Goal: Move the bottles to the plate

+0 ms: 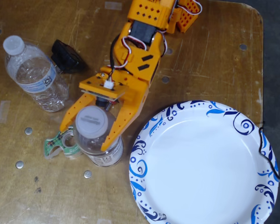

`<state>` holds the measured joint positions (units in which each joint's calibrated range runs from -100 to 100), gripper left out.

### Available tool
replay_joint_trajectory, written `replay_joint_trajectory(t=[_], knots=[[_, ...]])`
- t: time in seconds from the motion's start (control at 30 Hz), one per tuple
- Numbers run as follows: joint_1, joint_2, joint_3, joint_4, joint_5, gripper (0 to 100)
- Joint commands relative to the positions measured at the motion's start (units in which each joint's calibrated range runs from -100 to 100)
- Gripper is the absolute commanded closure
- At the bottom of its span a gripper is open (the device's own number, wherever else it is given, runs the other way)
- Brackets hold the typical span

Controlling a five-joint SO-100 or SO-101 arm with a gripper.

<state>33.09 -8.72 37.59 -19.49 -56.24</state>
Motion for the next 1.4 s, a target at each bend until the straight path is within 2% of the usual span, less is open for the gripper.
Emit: replay_joint_trajectory(t=[0.0,0.37,0.63,0.97,1.23,1.37], knots=[[0.28,-0.72,-2.63,-0.96,-0.46,76],[3.84,-0.63,0.88,-10.97,-0.73,83],[4.81,-0.8,0.79,-11.67,-0.67,82],[-3.17,-8.64,3.04,-10.62,-0.67,82],[-11.47,-15.98,-1.1,1.04,-0.73,82],[-15.57,-20.45,-2.36,7.91,-2.6,82]])
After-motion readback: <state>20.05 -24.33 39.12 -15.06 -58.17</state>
